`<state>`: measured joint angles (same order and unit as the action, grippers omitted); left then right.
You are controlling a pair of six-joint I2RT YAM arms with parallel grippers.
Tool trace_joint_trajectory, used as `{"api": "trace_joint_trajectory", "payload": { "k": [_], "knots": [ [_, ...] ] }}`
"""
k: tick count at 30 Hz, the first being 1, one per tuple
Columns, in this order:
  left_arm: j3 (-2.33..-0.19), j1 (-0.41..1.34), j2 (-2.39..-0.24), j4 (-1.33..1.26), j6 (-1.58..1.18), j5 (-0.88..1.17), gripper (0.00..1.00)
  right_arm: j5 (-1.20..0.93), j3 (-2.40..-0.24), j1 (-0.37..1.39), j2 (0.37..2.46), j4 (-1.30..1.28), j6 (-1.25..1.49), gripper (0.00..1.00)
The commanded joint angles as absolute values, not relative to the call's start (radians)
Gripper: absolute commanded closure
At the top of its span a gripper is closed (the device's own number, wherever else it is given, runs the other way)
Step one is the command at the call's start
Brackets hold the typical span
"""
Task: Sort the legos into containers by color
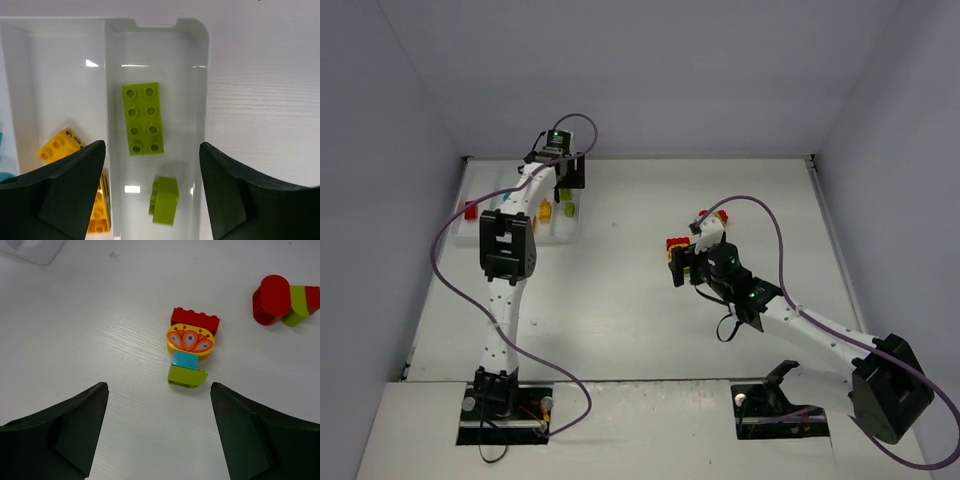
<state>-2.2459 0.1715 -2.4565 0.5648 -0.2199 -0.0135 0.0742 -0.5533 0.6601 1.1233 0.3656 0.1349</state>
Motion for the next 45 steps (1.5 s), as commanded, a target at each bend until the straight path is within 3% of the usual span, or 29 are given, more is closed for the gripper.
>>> {"api": "trace_joint_trajectory", "payload": {
  "k": [1, 6, 11, 21, 25, 34, 38, 40, 44, 45],
  "knots": [
    [-2.22, 0.164, -2.265, 0.537, -0.23, -0.005, 0.3, 0.147, -0.616, 0.614, 1.141, 0.373, 0.182, 0.19],
    [-2.1, 0.179, -2.074, 0.557, -0.284, 0.052, 0.23, 0.167, -0.716, 0.557, 1.264, 0.299, 0.204, 0.01],
    [-1.899, 0.187, -1.781, 0.52, -0.373, 0.144, 0.14, 0.138, -0.828, 0.519, 1.42, 0.273, 0.203, 0.0],
    [-1.399, 0.187, -1.304, 0.511, -0.379, 0.235, 0.13, 0.123, -0.966, 0.511, 1.661, 0.25, 0.227, 0.0],
    [-1.25, 0.187, -1.238, 0.408, -0.371, 0.252, 0.13, 0.132, -0.992, 0.511, 1.725, 0.249, 0.232, 0.0],
    [-1.246, 0.179, -1.262, 0.428, -0.36, 0.282, 0.13, 0.121, -1.017, 0.514, 1.818, 0.258, 0.245, 0.01],
    [-1.243, 0.179, -1.262, 0.428, -0.356, 0.281, 0.14, 0.121, -1.012, 0.514, 1.833, 0.261, 0.247, 0.06],
    [-1.243, 0.179, -1.267, 0.428, -0.356, 0.293, 0.13, 0.118, -1.008, 0.514, 1.836, 0.27, 0.247, 0.14],
    [-1.226, 0.179, -1.261, 0.393, -0.354, 0.343, 0.13, 0.109, -0.985, 0.514, 1.83, 0.285, 0.236, 0.38],
    [-1.224, 0.179, -1.262, 0.388, -0.354, 0.351, 0.13, 0.106, -0.977, 0.514, 1.827, 0.299, 0.232, 0.53]
  ]
}}
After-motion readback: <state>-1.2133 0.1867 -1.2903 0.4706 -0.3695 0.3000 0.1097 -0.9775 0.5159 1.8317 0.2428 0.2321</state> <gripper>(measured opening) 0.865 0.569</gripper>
